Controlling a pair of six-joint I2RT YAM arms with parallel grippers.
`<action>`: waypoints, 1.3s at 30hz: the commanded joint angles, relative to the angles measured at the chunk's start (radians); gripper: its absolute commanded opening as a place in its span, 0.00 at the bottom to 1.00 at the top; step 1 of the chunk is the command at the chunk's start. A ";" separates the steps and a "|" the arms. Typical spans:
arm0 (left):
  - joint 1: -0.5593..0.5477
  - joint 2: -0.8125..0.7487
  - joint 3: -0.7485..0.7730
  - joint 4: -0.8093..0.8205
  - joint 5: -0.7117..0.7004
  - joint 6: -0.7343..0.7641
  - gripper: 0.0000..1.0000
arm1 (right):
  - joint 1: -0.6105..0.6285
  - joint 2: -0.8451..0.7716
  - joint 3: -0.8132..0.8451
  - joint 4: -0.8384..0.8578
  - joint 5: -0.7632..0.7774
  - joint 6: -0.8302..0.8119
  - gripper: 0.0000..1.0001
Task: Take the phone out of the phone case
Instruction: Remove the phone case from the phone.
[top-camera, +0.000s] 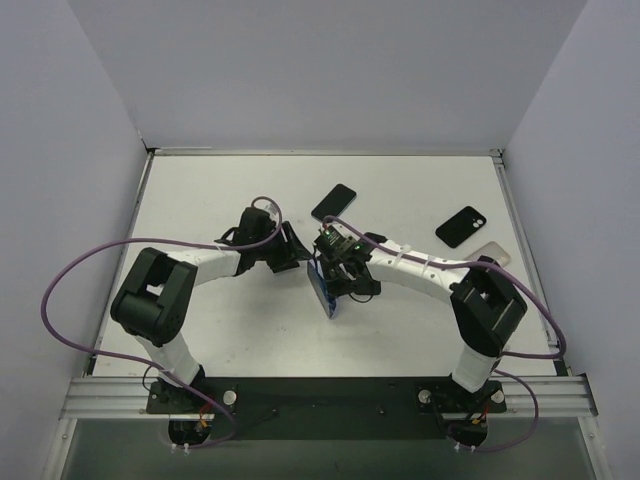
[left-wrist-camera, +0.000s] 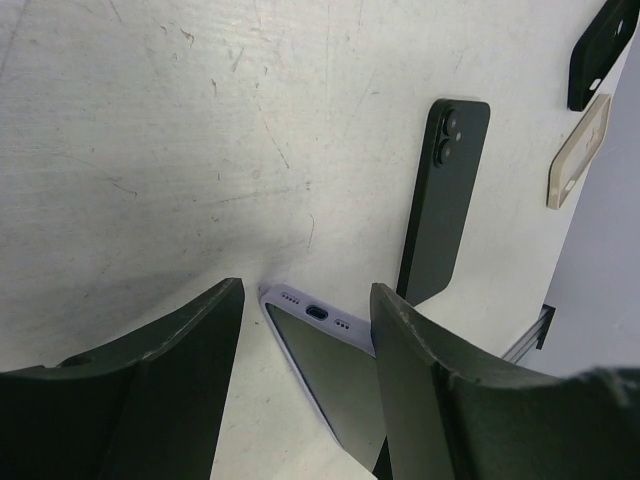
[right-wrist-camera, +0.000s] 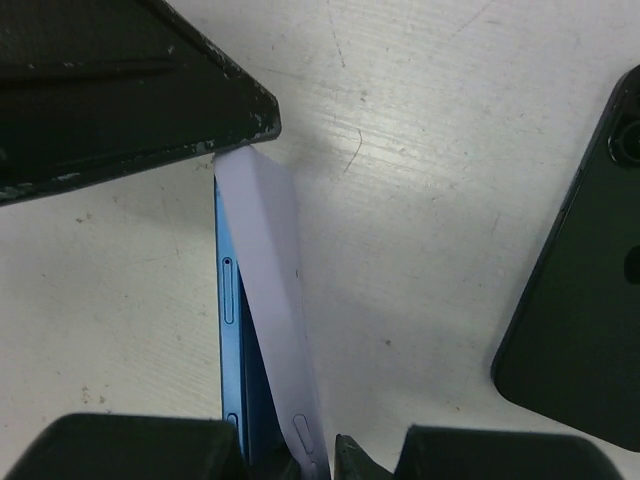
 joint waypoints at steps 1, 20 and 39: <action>-0.074 -0.014 -0.048 -0.224 0.237 0.044 0.63 | -0.057 -0.021 0.058 0.245 0.188 0.042 0.12; -0.071 -0.048 -0.082 -0.188 0.274 0.018 0.63 | 0.032 0.194 0.050 0.227 0.133 0.075 0.14; -0.024 -0.017 0.012 -0.231 0.278 0.043 0.63 | -0.067 -0.010 -0.054 0.218 0.151 0.092 0.00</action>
